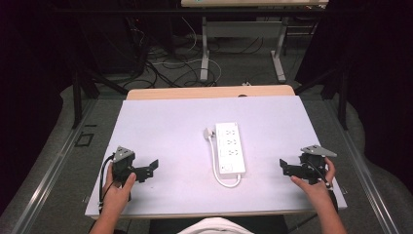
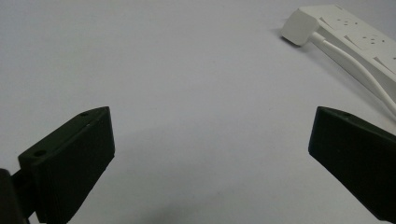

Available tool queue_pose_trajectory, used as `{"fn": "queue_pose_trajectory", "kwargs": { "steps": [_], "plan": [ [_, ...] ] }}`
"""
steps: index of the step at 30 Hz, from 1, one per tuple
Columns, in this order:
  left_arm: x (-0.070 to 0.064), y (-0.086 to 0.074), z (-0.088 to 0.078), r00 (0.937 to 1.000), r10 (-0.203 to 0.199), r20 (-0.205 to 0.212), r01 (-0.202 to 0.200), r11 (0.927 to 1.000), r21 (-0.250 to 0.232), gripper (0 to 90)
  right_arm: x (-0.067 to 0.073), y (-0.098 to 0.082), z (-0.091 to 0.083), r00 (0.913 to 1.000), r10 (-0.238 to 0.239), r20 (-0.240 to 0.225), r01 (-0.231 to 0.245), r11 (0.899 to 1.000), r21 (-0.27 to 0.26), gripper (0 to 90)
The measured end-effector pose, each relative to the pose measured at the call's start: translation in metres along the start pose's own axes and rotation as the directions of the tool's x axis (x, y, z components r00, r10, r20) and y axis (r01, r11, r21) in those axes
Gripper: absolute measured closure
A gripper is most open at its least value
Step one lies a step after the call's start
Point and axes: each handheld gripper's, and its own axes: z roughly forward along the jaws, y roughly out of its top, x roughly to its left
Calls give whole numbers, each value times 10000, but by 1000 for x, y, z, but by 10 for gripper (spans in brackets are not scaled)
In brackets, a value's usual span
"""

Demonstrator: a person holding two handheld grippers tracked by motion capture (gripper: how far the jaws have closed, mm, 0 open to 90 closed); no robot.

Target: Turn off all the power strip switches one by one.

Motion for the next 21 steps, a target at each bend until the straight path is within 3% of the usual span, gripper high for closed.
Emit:
{"fn": "queue_pose_trajectory", "kwargs": {
  "steps": [3, 11, 16, 21],
  "plan": [
    [0, 0, 0, 10000, 59, -26, -59, 10000, 7, 3, 0, 1, -1, 9999, -137, -24, 138, 9999, 90, 24],
    [-2, 0, -1, 10000, -60, 21, 60, 10000, -58, 3, 7, 5, -2, 9991, -425, -83, 425, 9991, 43, 152],
    [0, 0, -3, 9991, -433, 42, 433, 9990, -139, 3, 17, 14, -3, 9981, -411, -460, 403, 9990, -182, 205],
    [0, 0, -4, 9994, -302, 154, 305, 9994, -146, 3, 24, 17, -3, 9966, -405, -712, 398, 9992, -102, 234]
  ]
}}
